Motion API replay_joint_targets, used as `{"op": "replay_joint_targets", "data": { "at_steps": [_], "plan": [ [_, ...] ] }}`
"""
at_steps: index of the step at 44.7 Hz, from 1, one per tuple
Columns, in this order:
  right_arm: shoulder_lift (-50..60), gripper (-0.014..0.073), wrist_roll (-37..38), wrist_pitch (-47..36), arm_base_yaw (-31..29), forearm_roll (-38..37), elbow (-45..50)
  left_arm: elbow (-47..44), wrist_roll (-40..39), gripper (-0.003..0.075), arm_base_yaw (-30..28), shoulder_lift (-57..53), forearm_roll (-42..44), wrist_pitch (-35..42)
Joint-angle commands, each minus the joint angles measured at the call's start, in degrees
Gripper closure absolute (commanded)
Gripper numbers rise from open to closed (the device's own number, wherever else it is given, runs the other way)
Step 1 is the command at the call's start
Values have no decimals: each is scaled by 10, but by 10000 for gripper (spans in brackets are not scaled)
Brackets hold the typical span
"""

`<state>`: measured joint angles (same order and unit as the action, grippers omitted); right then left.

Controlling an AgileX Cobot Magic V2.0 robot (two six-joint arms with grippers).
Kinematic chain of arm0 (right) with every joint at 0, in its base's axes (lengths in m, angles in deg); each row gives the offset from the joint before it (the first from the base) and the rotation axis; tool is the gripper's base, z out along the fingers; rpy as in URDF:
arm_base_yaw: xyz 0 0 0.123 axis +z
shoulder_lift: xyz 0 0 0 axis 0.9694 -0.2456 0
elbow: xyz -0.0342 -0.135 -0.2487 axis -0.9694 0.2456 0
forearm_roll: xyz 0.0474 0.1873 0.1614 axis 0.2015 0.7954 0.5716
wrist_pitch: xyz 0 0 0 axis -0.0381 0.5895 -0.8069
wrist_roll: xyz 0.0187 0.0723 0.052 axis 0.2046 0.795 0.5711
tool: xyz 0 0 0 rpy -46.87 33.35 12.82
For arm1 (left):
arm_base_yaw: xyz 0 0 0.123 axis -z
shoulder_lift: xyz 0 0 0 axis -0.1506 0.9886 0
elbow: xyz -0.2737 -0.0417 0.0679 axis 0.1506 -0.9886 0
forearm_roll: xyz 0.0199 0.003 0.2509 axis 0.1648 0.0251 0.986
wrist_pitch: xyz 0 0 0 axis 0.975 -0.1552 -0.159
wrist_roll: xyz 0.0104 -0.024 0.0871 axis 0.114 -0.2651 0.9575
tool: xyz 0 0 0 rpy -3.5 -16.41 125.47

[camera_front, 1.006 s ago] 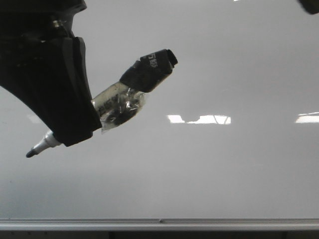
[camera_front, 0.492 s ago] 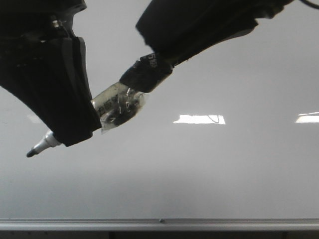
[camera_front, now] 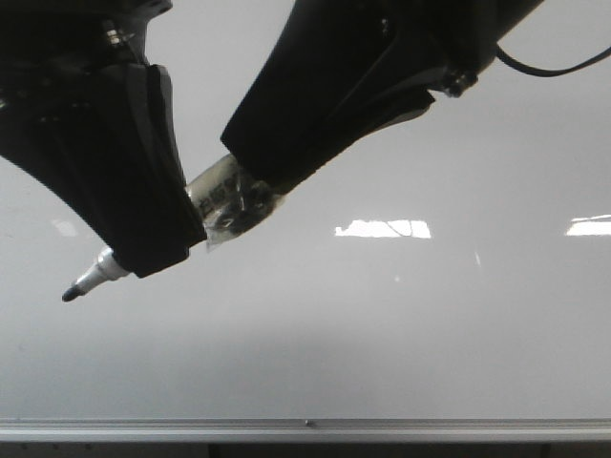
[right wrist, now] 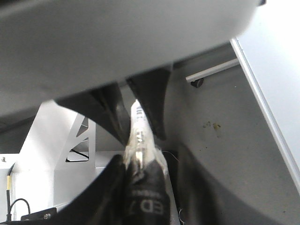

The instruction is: Write number 4 on whiteboard

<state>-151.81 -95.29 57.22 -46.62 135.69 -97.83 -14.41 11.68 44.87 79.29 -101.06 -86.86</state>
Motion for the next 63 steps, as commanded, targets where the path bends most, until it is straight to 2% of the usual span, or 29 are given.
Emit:
{"op": "replay_joint_targets", "data": {
  "at_steps": [1,3,10,13,17,23,26,29,31,39,43,48,50,56,60,63],
  "plan": [
    [15,559,-9,16,0,33,-19,20,13,741,4,-23,-36,-24],
    [15,662,-9,21,0,30,-19,20,14,741,4,-23,-36,-23],
    [15,656,-9,29,-1,14,-19,20,6,738,4,-23,-36,-8],
    [15,656,-9,29,-1,12,-19,20,4,712,4,-23,-36,-1],
    [16,656,-2,29,-1,10,-18,20,-12,601,4,-23,-37,16],
    [19,656,26,17,-1,-15,-16,20,-28,258,4,-23,-37,48],
    [24,656,53,12,-1,-41,-16,20,-28,125,4,-23,-37,57],
    [32,656,80,8,-3,-69,-14,20,-28,50,4,-23,-37,58],
    [42,656,100,0,-4,-93,-8,20,-28,32,4,-23,-37,58],
    [104,656,154,-49,-43,-143,50,20,-28,81,4,-23,-38,47],
    [143,656,158,-64,-87,-144,84,20,-28,167,4,-23,-38,36],
    [178,656,158,-70,-145,-144,102,20,-28,393,4,-23,-38,30],
    [188,656,158,-68,-164,-143,102,20,-28,510,4,-23,-38,30],
    [205,656,158,-91,-185,-141,101,20,-28,743,4,-23,-39,31],
    [206,656,160,-132,-185,-141,100,20,-27,741,4,-23,-40,31],
    [206,656,207,-183,-187,-141,98,20,-27,741,4,-23,-40,35]
  ]
}}
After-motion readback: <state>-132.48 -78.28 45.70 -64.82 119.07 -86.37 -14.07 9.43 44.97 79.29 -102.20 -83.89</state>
